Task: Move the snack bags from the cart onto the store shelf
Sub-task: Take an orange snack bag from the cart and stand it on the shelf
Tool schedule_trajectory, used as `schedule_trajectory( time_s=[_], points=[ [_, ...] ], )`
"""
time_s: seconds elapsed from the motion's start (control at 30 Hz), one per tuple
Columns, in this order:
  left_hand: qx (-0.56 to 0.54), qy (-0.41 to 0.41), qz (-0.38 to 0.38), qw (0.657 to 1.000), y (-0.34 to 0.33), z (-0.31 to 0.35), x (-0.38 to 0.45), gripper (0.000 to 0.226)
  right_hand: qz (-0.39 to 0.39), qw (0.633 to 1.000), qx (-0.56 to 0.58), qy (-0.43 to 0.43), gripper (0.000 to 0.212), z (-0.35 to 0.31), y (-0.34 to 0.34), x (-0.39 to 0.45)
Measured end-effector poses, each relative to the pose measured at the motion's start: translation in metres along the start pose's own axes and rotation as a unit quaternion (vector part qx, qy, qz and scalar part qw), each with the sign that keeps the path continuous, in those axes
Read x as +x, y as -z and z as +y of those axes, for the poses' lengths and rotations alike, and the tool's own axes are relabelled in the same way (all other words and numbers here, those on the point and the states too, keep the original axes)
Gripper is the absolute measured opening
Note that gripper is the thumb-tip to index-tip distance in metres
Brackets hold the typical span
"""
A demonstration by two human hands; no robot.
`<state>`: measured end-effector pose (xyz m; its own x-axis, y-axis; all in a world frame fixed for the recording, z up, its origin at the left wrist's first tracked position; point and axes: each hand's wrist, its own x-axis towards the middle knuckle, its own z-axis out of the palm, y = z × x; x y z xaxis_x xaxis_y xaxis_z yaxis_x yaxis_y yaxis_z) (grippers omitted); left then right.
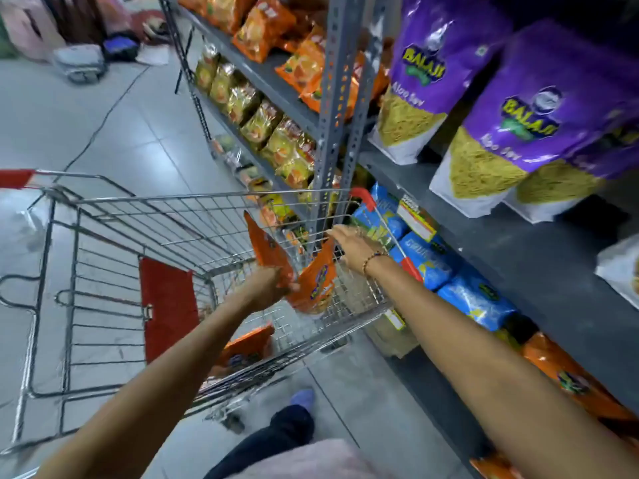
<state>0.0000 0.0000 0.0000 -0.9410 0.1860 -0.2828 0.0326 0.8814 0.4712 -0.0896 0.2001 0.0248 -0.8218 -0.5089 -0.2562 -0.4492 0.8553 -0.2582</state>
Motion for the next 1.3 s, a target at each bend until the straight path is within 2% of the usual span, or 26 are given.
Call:
schedule_trajectory(
  time_s=[0.07, 0.1, 0.2, 0.33, 0.5, 0.67, 0.8, 0.97, 1.1, 1.23, 1.3],
  points=[
    [-0.003, -0.001, -0.015, 1.000, -0.007, -0.002, 0.007, 0.033, -0.049, 0.998, -0.027, 0.007, 0.067, -0.003, 0.008, 0.014],
    [0.016, 0.008, -0.035, 0.999, -0.009, -0.003, 0.009, 0.030, -0.053, 0.998, -0.034, 0.000, 0.061, 0.000, 0.008, 0.020],
    [0.056, 0.019, -0.032, 0.998, -0.011, 0.000, 0.011, 0.020, -0.055, 0.996, -0.066, -0.013, 0.030, 0.006, 0.003, 0.038],
    [0.075, 0.027, -0.022, 0.997, -0.011, 0.009, 0.010, 0.026, -0.028, 0.996, -0.062, -0.055, 0.016, 0.014, 0.001, 0.048],
    [0.038, 0.043, 0.047, 0.997, 0.006, 0.005, 0.022, 0.014, 0.007, 0.996, -0.025, -0.086, 0.015, 0.036, 0.009, 0.037],
    [-0.063, 0.047, 0.175, 0.981, 0.058, 0.042, 0.023, 0.010, 0.145, 0.976, 0.105, -0.123, 0.011, 0.044, 0.048, -0.014],
    [-0.235, 0.009, 0.242, 0.941, 0.088, 0.083, 0.019, 0.012, 0.297, 0.921, 0.217, -0.126, 0.006, 0.046, 0.088, -0.070],
    [-0.371, -0.128, 0.301, 0.869, 0.121, 0.163, 0.013, 0.020, 0.481, 0.838, 0.225, -0.124, 0.013, 0.036, 0.137, -0.147],
    [-0.386, -0.200, 0.272, 0.858, 0.137, 0.228, 0.027, 0.017, 0.585, 0.758, 0.248, -0.150, 0.017, 0.048, 0.166, -0.202],
    [-0.410, -0.253, 0.211, 0.850, 0.127, 0.295, 0.039, 0.015, 0.640, 0.679, 0.306, -0.189, 0.013, 0.073, 0.176, -0.256],
    [-0.444, -0.267, 0.165, 0.839, 0.116, 0.327, 0.037, 0.014, 0.671, 0.635, 0.324, -0.205, 0.024, 0.086, 0.177, -0.284]
  ],
)
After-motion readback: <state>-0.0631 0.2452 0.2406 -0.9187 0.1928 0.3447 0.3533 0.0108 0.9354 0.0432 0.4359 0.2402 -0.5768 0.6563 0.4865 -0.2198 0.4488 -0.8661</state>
